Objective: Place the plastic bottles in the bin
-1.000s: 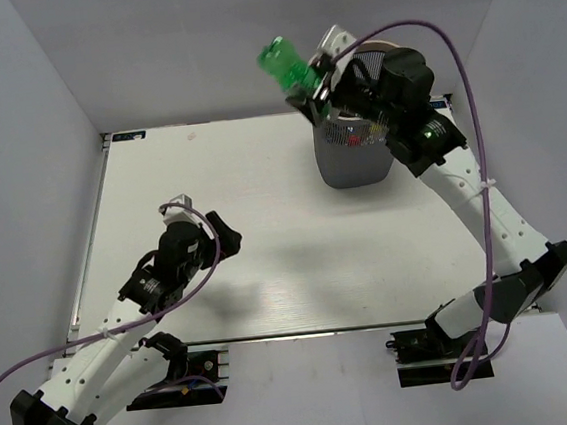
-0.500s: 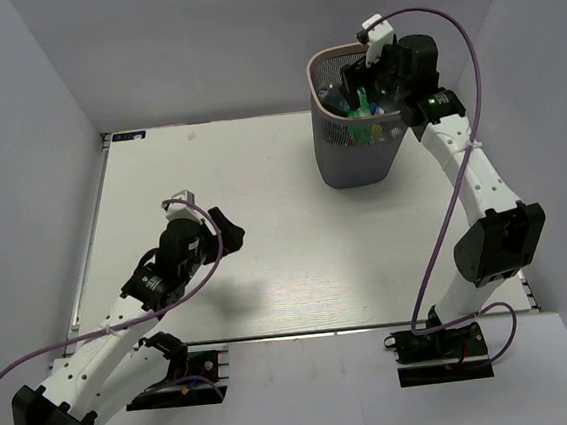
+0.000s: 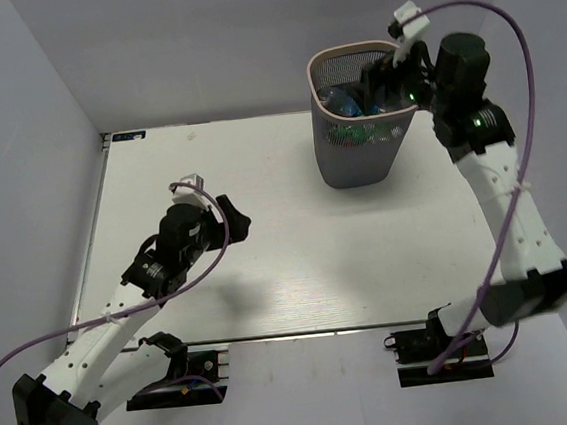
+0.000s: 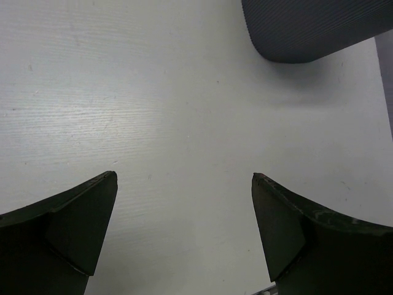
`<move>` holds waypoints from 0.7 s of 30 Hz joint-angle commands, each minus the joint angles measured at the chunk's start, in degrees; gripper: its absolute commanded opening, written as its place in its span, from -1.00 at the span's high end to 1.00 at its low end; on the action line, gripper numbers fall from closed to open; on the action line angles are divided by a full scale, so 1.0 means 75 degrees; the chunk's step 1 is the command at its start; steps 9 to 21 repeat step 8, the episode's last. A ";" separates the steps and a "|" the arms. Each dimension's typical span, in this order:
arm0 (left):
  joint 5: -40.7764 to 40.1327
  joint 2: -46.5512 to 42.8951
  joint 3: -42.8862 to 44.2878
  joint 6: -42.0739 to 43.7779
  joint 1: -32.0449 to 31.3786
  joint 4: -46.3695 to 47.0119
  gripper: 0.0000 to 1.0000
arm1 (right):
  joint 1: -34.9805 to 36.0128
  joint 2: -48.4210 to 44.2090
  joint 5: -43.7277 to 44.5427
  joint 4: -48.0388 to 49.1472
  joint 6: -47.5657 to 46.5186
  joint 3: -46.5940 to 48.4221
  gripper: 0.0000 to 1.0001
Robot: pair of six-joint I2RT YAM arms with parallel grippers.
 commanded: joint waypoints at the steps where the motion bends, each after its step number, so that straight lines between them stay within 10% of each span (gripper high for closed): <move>1: 0.0136 0.0034 0.0622 0.0431 -0.0031 0.0189 -1.00 | 0.0111 -0.1324 -0.0221 0.0835 0.0541 -0.2101 -0.81; 7: 0.0206 0.0187 0.0705 0.0583 -0.0031 0.0118 -1.00 | 0.0193 -0.1797 -0.0679 -0.1528 0.0611 -0.2240 -0.81; 21: 0.0206 0.0256 0.0775 0.0583 -0.0031 0.0118 -1.00 | 0.0147 -0.1784 -0.0643 -0.1575 0.0706 -0.2542 -0.81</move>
